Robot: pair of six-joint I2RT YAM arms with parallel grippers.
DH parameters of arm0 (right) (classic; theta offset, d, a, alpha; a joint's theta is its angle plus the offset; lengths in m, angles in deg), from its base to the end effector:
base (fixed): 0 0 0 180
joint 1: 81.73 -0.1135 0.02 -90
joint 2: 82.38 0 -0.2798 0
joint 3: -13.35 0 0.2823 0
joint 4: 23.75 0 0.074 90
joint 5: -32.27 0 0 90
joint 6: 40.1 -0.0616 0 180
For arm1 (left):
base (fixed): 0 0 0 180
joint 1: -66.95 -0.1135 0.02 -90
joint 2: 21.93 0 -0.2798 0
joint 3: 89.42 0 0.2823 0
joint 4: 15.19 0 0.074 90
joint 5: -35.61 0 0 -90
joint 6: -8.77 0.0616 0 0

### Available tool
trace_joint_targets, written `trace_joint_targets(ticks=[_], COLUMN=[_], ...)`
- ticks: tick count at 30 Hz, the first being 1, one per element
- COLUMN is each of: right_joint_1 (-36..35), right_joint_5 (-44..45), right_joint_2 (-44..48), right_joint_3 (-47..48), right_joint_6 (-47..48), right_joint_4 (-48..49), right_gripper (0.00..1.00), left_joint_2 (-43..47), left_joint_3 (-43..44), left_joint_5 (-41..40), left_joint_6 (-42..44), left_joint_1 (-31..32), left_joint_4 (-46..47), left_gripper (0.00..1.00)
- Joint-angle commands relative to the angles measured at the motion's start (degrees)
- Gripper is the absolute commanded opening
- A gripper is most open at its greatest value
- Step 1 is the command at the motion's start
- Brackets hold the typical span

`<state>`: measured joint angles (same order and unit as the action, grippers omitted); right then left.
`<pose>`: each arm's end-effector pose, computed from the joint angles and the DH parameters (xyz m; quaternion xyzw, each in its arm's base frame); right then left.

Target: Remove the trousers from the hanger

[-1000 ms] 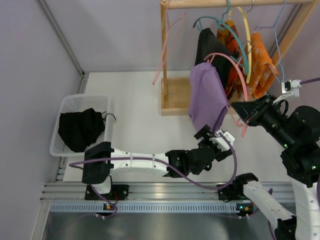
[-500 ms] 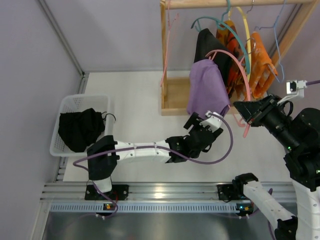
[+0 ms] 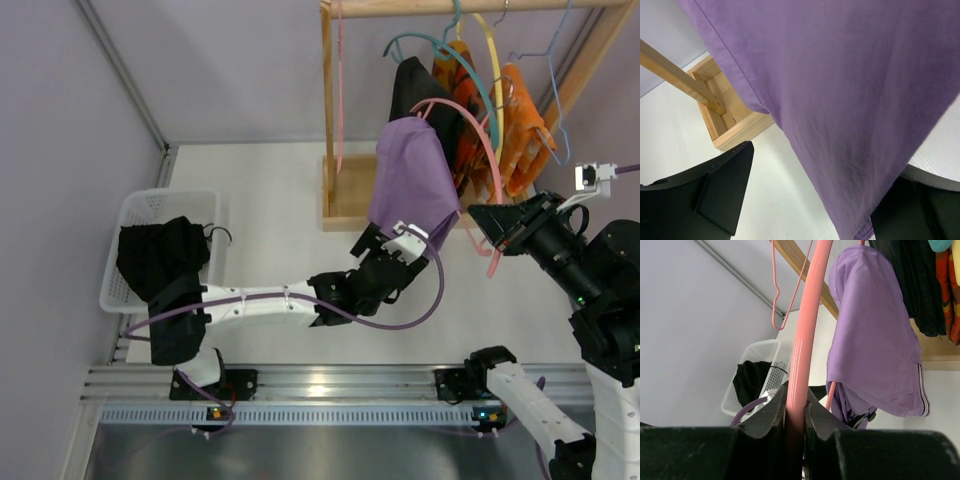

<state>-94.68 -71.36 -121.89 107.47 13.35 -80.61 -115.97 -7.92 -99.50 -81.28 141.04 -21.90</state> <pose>0.0956 0.0369 0.5164 0.0659 0.7175 0.3658 0.5892 0.1588 -0.3979 0.2926 0.2761 0.7349 -0.0727 0.6151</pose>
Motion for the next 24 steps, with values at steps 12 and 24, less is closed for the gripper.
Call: trace_joint_targets(ticks=[12, 24], right_joint_1=[0.82, 0.82], right_joint_5=[-0.96, -1.75], right_joint_2=[1.36, 1.27], right_joint_3=[1.92, 1.48], right_joint_6=[1.66, 1.58], right_joint_4=[13.66, 14.19], right_gripper=[0.0, 0.0], left_joint_2=[6.23, 7.73], left_joint_3=[-4.28, -6.66], left_joint_5=[2.21, 2.74], left_joint_6=[2.6, 4.27], left_joint_1=[-0.34, -0.34], left_joint_4=[1.38, 1.38], left_gripper=[0.93, 0.98])
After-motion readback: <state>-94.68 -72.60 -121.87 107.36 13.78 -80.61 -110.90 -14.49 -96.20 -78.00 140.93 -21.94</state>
